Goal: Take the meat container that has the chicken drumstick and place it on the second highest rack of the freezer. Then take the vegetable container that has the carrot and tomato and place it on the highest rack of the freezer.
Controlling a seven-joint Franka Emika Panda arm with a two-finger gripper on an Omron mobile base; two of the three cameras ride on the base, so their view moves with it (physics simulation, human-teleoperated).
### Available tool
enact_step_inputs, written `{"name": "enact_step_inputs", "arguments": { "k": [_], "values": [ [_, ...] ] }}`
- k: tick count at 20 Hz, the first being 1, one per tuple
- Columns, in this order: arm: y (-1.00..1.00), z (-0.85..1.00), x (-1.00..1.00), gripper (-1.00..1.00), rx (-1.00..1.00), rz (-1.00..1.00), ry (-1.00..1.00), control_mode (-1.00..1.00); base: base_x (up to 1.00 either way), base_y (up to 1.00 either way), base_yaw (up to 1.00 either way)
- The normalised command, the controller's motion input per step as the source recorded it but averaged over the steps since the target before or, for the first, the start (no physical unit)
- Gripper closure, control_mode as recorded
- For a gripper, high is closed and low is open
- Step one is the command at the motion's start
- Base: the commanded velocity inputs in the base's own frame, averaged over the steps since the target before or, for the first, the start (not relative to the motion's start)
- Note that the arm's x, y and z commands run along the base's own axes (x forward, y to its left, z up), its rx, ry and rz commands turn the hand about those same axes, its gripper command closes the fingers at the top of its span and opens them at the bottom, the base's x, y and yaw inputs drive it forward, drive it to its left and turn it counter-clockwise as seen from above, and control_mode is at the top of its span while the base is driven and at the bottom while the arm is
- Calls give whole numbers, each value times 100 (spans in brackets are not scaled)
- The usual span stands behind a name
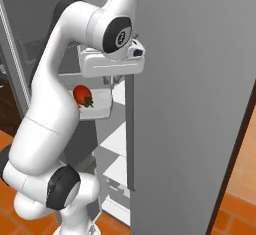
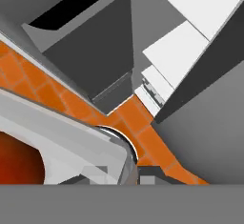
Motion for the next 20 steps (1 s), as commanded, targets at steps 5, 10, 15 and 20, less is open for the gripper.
{"name": "enact_step_inputs", "arguments": {
  "k": [5, 10, 15, 20],
  "values": [
    [0, -7, 7, 100, 3, -12, 0, -100, -1, 0, 0],
    [25, -1, 33, 100, 24, -78, -2, -100, 0, 0, 0],
    [41, 10, 36, 100, 23, -69, 0, -100, 0, 0, 0],
    [25, -2, 17, 100, 33, -72, 3, -100, 0, 0, 0]
  ]
}}
